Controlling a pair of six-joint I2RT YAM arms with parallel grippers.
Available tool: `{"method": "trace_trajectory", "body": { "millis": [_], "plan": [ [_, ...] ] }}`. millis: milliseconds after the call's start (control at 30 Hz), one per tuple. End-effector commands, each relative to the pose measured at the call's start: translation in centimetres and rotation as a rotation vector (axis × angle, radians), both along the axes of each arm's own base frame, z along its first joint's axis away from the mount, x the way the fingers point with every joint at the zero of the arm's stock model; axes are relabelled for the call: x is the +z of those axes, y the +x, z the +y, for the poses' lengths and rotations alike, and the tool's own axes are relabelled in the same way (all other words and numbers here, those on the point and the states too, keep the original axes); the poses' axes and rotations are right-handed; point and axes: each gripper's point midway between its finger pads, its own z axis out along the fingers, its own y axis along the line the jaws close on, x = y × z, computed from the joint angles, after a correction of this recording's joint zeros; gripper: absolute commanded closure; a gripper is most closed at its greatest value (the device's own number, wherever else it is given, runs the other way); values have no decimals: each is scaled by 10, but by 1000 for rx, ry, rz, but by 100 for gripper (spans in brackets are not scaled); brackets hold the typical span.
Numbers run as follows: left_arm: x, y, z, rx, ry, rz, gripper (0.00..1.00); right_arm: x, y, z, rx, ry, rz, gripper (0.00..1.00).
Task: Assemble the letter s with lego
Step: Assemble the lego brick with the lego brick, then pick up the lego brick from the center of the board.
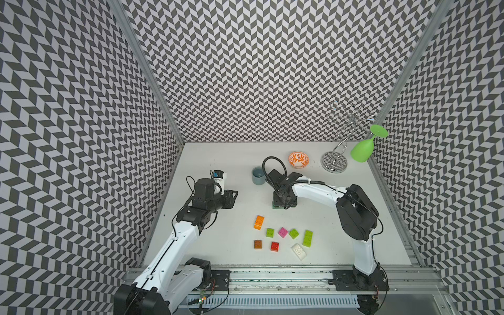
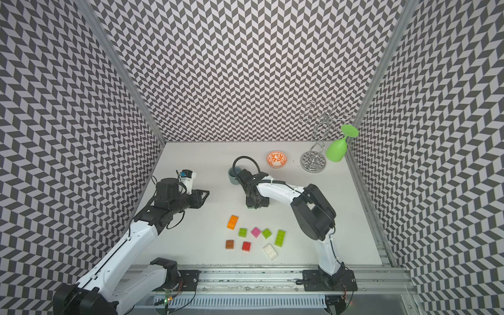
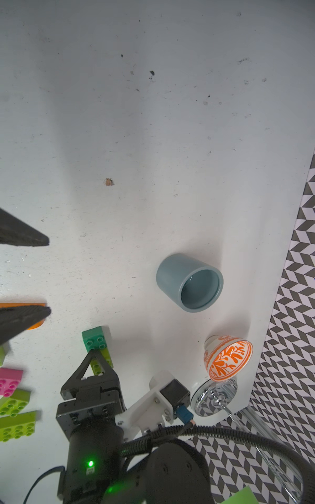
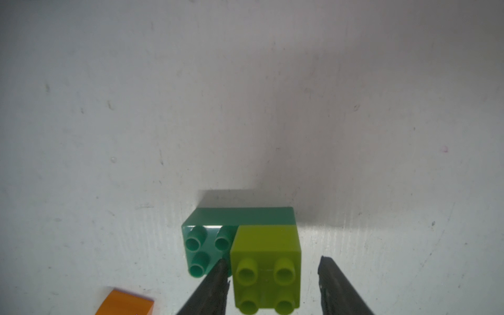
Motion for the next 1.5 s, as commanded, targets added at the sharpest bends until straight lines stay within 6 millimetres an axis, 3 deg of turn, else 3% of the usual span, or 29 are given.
{"method": "trace_trajectory", "body": {
  "millis": [0, 233, 367, 467, 567, 767, 1033, 1267, 1467],
  "plan": [
    [-1, 1, 0, 5, 3, -4, 62, 16, 3, 3, -5, 16, -15, 41],
    [-1, 1, 1, 10, 6, -7, 61, 84, 6, -4, 6, 66, -132, 39],
    [-2, 1, 0, 13, 11, -4, 62, 124, 1, -22, 49, 87, -249, 39],
    [-4, 1, -2, 13, 23, 3, 62, 139, -4, -42, 35, 106, -348, 44],
    [-7, -2, -7, 6, 45, 11, 62, 135, -10, -62, 11, 203, -356, 49],
    [-9, -15, -30, -31, 91, 32, 63, 118, -24, -101, -42, 307, -346, 47],
    [-16, -54, -93, -143, 24, 122, 67, 108, -40, -134, -75, 273, -359, 44],
    [-50, -105, -151, -210, 56, 259, 65, 115, -48, -151, -93, 266, -404, 44],
    [-81, -124, -180, -222, 99, 316, 56, 117, -53, -157, -94, 270, -428, 43]
  ]
}}
